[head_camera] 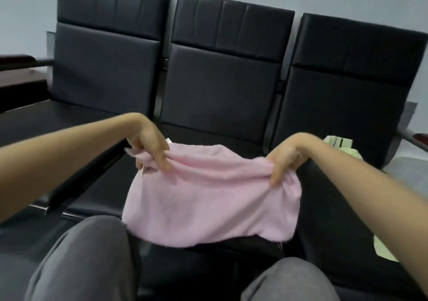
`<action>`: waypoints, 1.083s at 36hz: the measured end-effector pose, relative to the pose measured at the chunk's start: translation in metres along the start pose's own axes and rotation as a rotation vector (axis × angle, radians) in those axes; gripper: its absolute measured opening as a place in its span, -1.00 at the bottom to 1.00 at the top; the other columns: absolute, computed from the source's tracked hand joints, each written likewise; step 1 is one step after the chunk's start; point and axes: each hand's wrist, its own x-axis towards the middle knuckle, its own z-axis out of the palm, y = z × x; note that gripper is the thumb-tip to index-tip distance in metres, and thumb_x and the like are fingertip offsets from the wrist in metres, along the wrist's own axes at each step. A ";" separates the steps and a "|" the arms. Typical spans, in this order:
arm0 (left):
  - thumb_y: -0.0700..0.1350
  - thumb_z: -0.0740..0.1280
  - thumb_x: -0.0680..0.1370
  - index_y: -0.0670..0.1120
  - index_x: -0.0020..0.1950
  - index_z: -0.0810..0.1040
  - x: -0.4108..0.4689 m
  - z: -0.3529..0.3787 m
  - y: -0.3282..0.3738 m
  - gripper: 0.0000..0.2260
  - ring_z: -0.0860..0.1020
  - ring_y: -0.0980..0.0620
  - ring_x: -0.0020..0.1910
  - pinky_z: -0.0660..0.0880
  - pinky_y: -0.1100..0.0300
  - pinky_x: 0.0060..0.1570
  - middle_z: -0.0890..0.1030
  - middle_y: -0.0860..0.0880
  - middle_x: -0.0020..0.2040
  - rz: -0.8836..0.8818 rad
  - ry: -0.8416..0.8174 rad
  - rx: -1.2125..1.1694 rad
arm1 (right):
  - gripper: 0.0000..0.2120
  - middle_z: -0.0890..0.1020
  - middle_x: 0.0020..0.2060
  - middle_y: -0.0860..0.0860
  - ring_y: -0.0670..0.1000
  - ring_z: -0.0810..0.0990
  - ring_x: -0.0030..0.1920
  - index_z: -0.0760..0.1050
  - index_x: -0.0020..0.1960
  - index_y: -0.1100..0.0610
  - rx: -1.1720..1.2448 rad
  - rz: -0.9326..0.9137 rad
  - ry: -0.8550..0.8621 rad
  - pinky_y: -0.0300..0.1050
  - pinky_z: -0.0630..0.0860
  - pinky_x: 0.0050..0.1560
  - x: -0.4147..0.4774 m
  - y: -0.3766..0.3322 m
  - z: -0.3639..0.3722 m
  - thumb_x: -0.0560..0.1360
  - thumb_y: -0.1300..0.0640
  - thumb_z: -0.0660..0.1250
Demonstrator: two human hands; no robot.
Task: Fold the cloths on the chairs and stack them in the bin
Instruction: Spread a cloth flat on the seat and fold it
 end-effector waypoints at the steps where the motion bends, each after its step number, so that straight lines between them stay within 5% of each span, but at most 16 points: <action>1: -0.03 0.30 0.58 0.00 -0.01 0.55 0.008 0.005 -0.006 -0.92 0.59 0.16 -0.27 0.49 0.30 -0.26 0.65 0.15 -0.29 -0.016 0.002 0.015 | -0.69 0.62 0.15 0.07 0.08 0.60 0.16 0.49 0.23 0.17 0.010 0.002 0.026 -0.01 0.51 0.23 0.013 0.002 0.005 0.50 0.31 0.34; 8: 0.08 0.33 0.55 0.02 0.01 0.64 0.049 0.025 -0.054 -0.82 0.51 0.08 -0.28 0.38 0.25 -0.26 0.60 -0.01 -0.14 -0.053 0.233 -0.240 | -0.77 0.64 0.00 -0.05 -0.12 0.65 -0.09 0.48 0.16 0.08 0.182 -0.131 0.290 -0.36 0.52 -0.30 0.070 0.008 0.022 0.52 0.20 0.35; 11: 0.17 0.39 0.43 0.05 -0.03 0.66 0.056 0.020 -0.065 -0.75 0.52 0.07 -0.23 0.29 0.17 -0.30 0.60 -0.07 -0.11 -0.062 0.459 -0.333 | -0.71 0.65 0.04 0.00 -0.06 0.66 -0.02 0.50 0.19 0.10 0.358 -0.225 0.397 -0.24 0.56 -0.13 0.082 0.010 0.013 0.51 0.02 0.35; 15: -0.03 0.27 0.58 -0.09 -0.05 0.58 0.060 0.002 -0.064 -0.83 0.36 0.00 -0.47 0.21 0.29 -0.56 0.55 0.00 -0.31 -0.004 0.700 -0.420 | -0.61 0.58 0.16 -0.02 0.00 0.57 0.13 0.45 0.33 0.01 0.428 -0.267 0.643 -0.07 0.49 0.16 0.095 0.007 -0.011 0.58 -0.14 0.18; 18: -0.06 0.24 0.58 -0.06 -0.05 0.58 0.069 -0.018 -0.066 -0.85 0.45 -0.04 -0.45 0.35 0.27 -0.49 0.52 -0.03 -0.30 -0.042 0.943 -0.451 | -0.66 0.58 0.16 0.02 0.04 0.55 0.13 0.47 0.30 0.07 0.476 -0.262 0.829 -0.04 0.48 0.15 0.105 0.002 -0.033 0.61 -0.05 0.14; 22: -0.17 0.27 0.53 -0.12 -0.04 0.56 0.088 -0.040 -0.074 -0.91 0.38 -0.02 -0.43 0.28 0.27 -0.48 0.50 -0.08 -0.26 -0.112 1.091 -0.554 | -0.72 0.59 0.02 0.07 0.04 0.55 -0.02 0.53 0.18 0.17 0.527 -0.263 1.012 -0.13 0.48 -0.10 0.121 -0.011 -0.061 0.61 0.08 0.14; 24: -0.24 0.29 0.50 -0.14 0.00 0.56 0.103 -0.043 -0.080 -0.88 0.42 0.00 -0.40 0.31 0.25 -0.49 0.50 -0.05 -0.29 -0.145 1.129 -0.585 | -0.72 0.60 0.02 0.13 0.12 0.57 0.03 0.55 0.13 0.26 0.486 -0.253 1.073 -0.01 0.51 0.04 0.135 -0.014 -0.072 0.59 0.16 0.14; 28: -0.19 0.26 0.46 -0.11 0.11 0.52 0.152 -0.034 -0.102 -0.76 0.55 -0.11 -0.07 0.49 0.11 -0.12 0.59 -0.09 -0.02 -0.283 1.206 -0.587 | -0.76 0.63 0.05 0.16 0.17 0.57 0.09 0.61 0.09 0.22 0.367 -0.240 1.059 0.02 0.50 0.09 0.181 -0.017 -0.081 0.54 0.23 0.20; 30: -0.11 0.22 0.50 -0.09 0.19 0.49 0.175 -0.029 -0.112 -0.72 0.50 -0.16 0.13 0.40 0.03 0.10 0.56 -0.10 0.13 -0.325 1.305 -0.519 | -0.74 0.62 0.10 0.14 0.14 0.56 0.10 0.60 0.11 0.18 0.317 -0.206 1.015 -0.03 0.48 0.08 0.202 -0.017 -0.083 0.52 0.25 0.19; 34: -0.12 0.18 0.54 -0.11 0.19 0.54 0.197 -0.031 -0.120 -0.72 0.43 -0.22 0.17 0.33 0.01 0.04 0.56 -0.13 0.16 -0.299 1.457 -0.284 | -0.48 0.34 0.43 0.08 0.12 0.32 0.40 0.24 0.49 0.01 0.175 -0.128 0.968 -0.02 0.26 0.36 0.236 -0.011 -0.091 0.54 0.23 0.13; 39: -0.11 0.15 0.56 0.02 0.32 0.48 0.210 -0.032 -0.123 -0.65 0.37 -0.15 0.27 0.26 0.01 0.17 0.50 -0.01 0.31 -0.247 1.392 -0.170 | -0.45 0.21 0.46 0.02 0.13 0.22 0.38 0.12 0.50 -0.17 -0.141 -0.095 0.916 0.06 0.17 0.35 0.253 -0.013 -0.099 0.57 0.17 0.08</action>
